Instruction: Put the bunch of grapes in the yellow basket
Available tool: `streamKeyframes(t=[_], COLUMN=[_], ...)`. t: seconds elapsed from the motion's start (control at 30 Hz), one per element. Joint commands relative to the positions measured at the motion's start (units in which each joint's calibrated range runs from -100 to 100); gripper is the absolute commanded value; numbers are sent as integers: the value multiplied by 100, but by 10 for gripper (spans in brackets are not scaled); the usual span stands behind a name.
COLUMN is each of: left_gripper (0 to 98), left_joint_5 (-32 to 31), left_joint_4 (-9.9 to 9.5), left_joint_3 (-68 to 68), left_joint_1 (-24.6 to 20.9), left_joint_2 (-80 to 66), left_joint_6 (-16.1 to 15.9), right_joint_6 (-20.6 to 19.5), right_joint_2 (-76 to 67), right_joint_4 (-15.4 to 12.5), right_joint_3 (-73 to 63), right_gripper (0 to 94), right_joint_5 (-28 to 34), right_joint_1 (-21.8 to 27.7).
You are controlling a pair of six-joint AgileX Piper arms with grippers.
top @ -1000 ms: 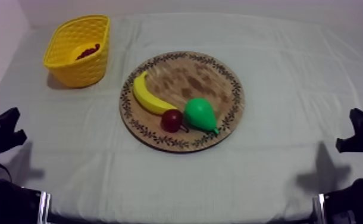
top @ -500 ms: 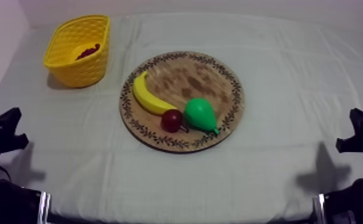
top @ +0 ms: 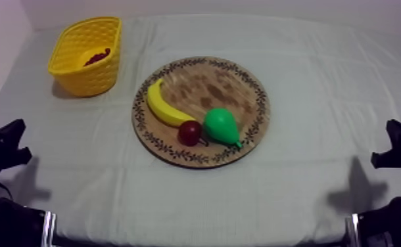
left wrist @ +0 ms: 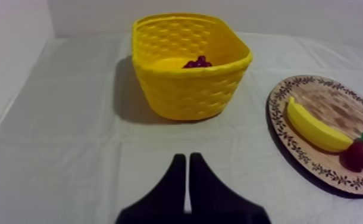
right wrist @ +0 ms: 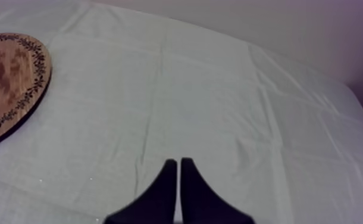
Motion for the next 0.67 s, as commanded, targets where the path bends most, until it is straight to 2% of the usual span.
streamKeyframes(t=[0.0, 0.63], left_gripper=[0, 0], left_joint_5=[-8, -8], left_joint_4=[2, -1], left_joint_3=[3, 4], left_joint_1=[3, 5], left_joint_2=[0, 0], left_joint_6=[-5, -38], right_joint_6=[1, 2], right_joint_2=[-2, -2], right_joint_4=[0, 0], right_joint_3=[4, 4], right_gripper=[2, 2], right_joint_5=[0, 0], right_joint_1=[2, 2])
